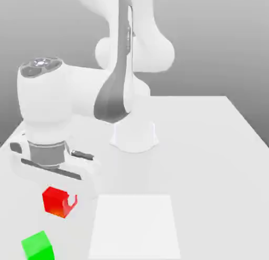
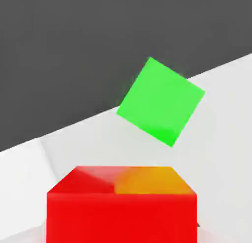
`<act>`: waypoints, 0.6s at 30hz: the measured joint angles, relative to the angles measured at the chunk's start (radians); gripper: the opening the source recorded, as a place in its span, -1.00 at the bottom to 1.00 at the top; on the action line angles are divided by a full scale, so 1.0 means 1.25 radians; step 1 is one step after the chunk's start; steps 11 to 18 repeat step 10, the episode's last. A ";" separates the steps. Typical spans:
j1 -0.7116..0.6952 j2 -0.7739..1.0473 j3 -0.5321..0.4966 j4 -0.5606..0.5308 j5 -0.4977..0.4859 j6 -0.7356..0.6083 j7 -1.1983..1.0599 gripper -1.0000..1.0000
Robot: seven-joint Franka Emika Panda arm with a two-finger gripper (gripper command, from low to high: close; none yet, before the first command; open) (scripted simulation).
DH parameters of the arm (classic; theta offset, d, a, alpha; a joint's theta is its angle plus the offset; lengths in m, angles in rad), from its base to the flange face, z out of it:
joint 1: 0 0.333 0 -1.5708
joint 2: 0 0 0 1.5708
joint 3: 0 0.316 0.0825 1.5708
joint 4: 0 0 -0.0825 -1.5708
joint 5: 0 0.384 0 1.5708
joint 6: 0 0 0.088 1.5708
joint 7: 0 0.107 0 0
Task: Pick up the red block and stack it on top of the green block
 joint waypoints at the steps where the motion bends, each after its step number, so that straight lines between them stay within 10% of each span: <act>1: -0.004 0.016 -0.004 0.029 0.014 -0.014 0.026 -1.00; 6: -0.028 0.138 0.010 0.089 0.081 0.042 0.045 -1.00; 7: -0.032 0.158 0.015 0.091 0.090 0.059 0.040 1.00; 18: -0.032 0.158 0.015 0.091 0.090 0.059 0.040 1.00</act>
